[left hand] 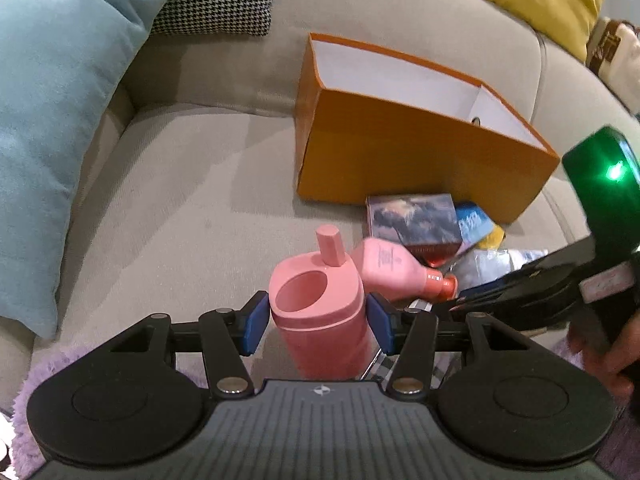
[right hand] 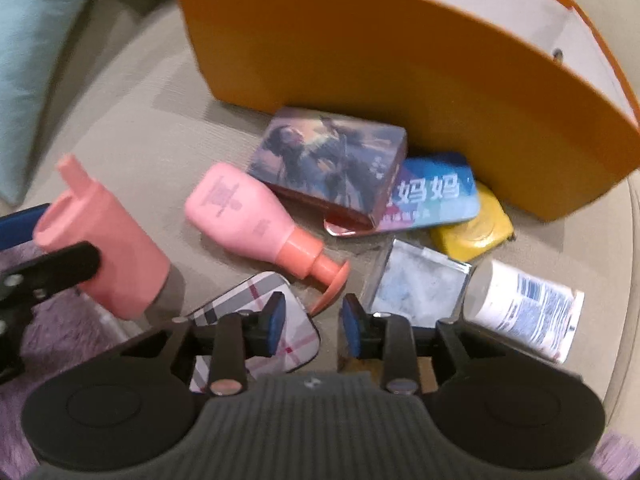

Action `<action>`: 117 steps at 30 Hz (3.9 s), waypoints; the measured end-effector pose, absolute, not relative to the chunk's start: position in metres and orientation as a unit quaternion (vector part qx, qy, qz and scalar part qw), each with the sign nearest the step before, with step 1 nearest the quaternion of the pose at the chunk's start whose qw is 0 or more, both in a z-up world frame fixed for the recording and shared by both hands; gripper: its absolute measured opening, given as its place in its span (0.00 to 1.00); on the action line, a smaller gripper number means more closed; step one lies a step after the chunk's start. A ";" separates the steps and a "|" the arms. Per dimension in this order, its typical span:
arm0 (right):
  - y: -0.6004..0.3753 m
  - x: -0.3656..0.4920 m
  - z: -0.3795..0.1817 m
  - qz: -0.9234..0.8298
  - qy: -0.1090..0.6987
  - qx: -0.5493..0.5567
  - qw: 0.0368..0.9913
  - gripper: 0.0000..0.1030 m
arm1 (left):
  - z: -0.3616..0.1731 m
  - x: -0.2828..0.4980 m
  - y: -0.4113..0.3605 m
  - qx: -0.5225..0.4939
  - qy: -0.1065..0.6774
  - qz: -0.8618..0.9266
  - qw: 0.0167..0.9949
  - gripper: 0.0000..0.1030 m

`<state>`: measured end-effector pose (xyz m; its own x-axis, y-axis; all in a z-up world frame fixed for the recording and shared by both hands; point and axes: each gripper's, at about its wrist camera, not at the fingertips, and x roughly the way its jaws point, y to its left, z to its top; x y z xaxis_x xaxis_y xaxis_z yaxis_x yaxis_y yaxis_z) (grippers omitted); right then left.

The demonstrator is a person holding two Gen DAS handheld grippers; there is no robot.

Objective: Organize rigid objects
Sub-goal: 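Grasp the pink pump bottle by its nozzle with the right tool, then lift the pink cup with the left tool while the right tool lifts the pump bottle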

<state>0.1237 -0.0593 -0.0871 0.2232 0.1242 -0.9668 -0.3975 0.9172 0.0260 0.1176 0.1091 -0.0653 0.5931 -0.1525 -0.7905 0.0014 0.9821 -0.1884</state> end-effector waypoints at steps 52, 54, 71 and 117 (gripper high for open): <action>-0.056 0.124 -0.096 0.161 0.555 -0.127 0.806 0.31 | -0.075 0.124 0.101 -0.083 0.433 -0.020 0.897 0.59; -0.052 0.128 -0.100 0.160 0.555 -0.134 0.805 0.30 | -0.076 0.124 0.101 -0.082 0.435 -0.021 0.896 0.59; -0.052 0.116 -0.078 0.176 0.473 -0.156 0.849 0.09 | -0.074 0.122 0.102 -0.087 0.432 -0.009 0.898 0.59; -0.053 0.100 -0.045 0.340 0.424 -0.154 0.825 0.32 | -0.082 0.127 0.105 -0.093 0.438 -0.017 0.894 0.66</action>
